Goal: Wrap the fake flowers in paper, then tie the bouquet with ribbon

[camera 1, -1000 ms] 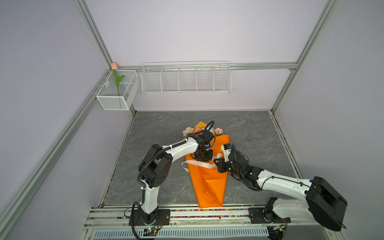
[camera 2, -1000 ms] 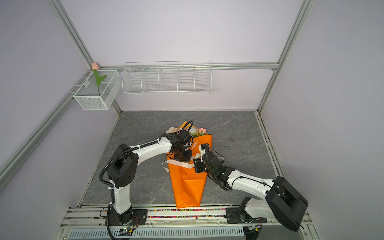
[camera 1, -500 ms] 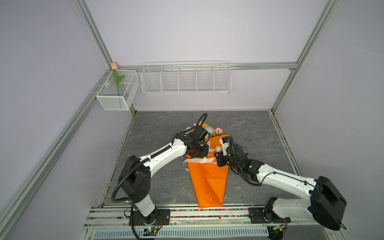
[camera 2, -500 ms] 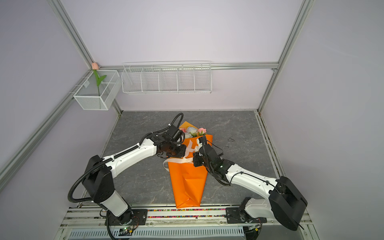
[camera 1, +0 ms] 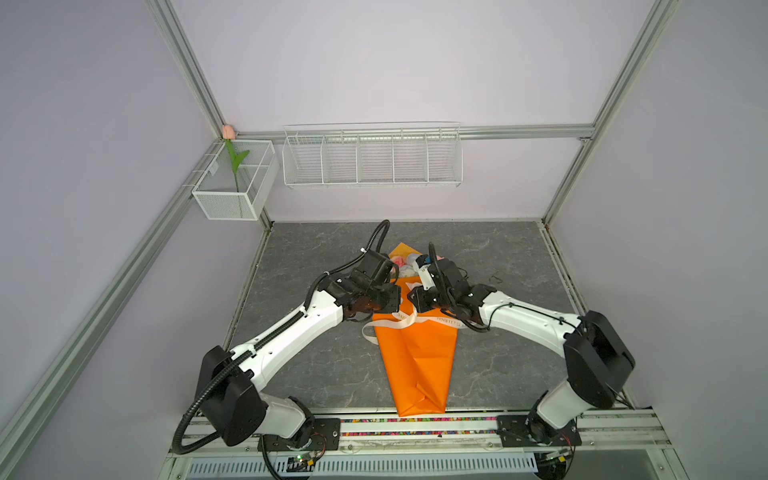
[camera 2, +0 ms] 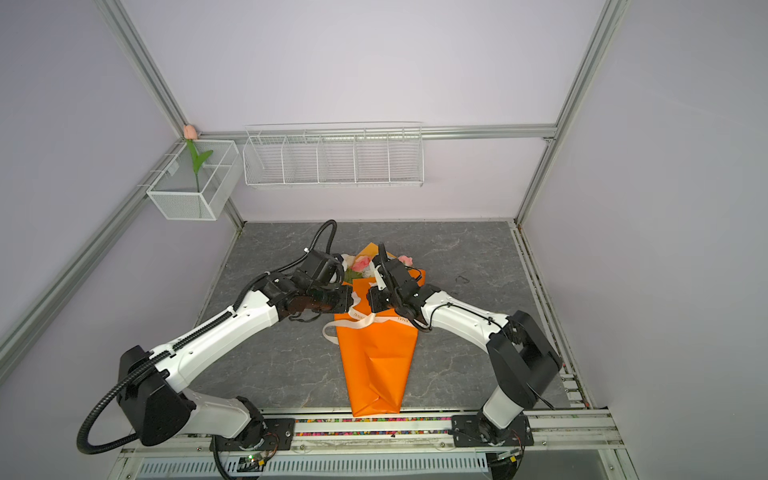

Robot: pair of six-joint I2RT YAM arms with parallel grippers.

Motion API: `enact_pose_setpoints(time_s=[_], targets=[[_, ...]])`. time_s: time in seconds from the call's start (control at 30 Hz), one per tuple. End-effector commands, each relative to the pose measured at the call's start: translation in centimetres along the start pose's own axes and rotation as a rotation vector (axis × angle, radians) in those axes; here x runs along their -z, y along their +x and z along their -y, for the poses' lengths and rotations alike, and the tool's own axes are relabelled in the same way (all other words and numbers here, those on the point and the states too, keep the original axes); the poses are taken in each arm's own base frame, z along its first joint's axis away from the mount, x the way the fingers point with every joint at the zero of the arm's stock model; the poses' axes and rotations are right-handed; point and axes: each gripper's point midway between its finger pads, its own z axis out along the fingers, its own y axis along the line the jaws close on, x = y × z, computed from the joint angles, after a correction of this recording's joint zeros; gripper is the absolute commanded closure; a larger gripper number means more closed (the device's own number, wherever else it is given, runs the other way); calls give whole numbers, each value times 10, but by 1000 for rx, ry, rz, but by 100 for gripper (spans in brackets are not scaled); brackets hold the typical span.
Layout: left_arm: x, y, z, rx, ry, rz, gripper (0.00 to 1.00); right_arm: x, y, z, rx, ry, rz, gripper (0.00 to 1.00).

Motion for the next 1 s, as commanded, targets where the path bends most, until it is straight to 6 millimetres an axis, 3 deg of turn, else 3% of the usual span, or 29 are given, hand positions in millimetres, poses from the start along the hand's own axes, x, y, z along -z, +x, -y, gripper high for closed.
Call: enact_pose_setpoints(time_s=[0.0, 0.1, 0.13, 0.27, 0.37, 0.5, 0.6, 0.67, 0.77, 0.83, 0.9, 0.97], targets=[[23, -23, 2, 23, 58, 138, 98, -3, 20, -24, 20, -163, -133, 81], [22, -23, 6, 24, 87, 121, 98, -8, 20, -29, 17, -190, -168, 80], [18, -20, 8, 16, 92, 93, 98, -8, 12, -29, 7, -180, -131, 84], [7, -7, 14, 0, 119, -7, 99, -3, -22, -30, -35, -211, -33, 83], [7, -8, 16, 4, 138, 6, 100, -10, -32, -30, -34, -229, -54, 82], [14, -17, 20, 3, 153, 48, 100, -20, -15, -48, -36, -351, -179, 77], [20, -26, 23, -7, 155, 83, 100, -16, 9, -51, -13, -359, -245, 73], [21, -29, 24, -13, 149, 88, 100, -9, 25, -37, -3, -278, -277, 72], [17, -29, 24, -16, 148, 82, 100, 3, 32, -10, -12, -155, -259, 64], [15, -22, 10, 6, 83, 63, 100, 12, 31, 5, -21, -82, -225, 64], [8, -15, -9, 53, 9, 75, 88, 21, 27, 11, -16, -52, -194, 65], [4, -8, -29, 80, -51, 67, 82, 25, 29, 28, -32, 50, -203, 69]])
